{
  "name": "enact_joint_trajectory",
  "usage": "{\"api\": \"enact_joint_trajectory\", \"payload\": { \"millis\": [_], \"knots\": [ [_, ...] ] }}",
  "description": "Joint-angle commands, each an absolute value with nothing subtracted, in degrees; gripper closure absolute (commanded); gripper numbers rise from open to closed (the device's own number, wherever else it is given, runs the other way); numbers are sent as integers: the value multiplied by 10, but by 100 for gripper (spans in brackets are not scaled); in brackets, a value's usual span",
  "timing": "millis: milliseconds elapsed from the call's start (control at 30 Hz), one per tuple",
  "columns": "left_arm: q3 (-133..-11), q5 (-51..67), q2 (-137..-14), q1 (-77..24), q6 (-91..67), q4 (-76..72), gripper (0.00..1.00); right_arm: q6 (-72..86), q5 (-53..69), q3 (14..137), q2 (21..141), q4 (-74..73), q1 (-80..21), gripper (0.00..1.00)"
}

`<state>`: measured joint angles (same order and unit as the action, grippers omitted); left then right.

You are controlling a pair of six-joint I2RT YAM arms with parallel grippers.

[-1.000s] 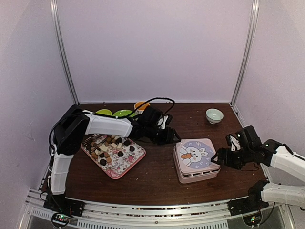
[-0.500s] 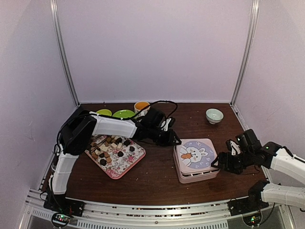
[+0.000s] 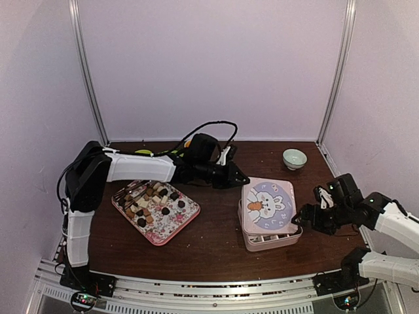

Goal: Pack the chocolate
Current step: Pick up the box lid from the packing box, then pass from the left arm to the right

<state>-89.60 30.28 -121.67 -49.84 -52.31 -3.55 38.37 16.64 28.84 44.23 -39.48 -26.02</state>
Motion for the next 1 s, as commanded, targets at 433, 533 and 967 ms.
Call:
{"api": "enact_joint_trajectory", "payload": {
  "millis": [433,533,967],
  "knots": [
    [-888,341,-1066,-495,-531,-77,94,337,254,360,345,-255,-264,5],
    [-885,343,-1045,-496,-526,-69,95,351,280,350,331,-212,-263,5],
    [-884,372,-998,-505,-522,-76,100,332,300,339,344,-143,-264,7]
  ]
}}
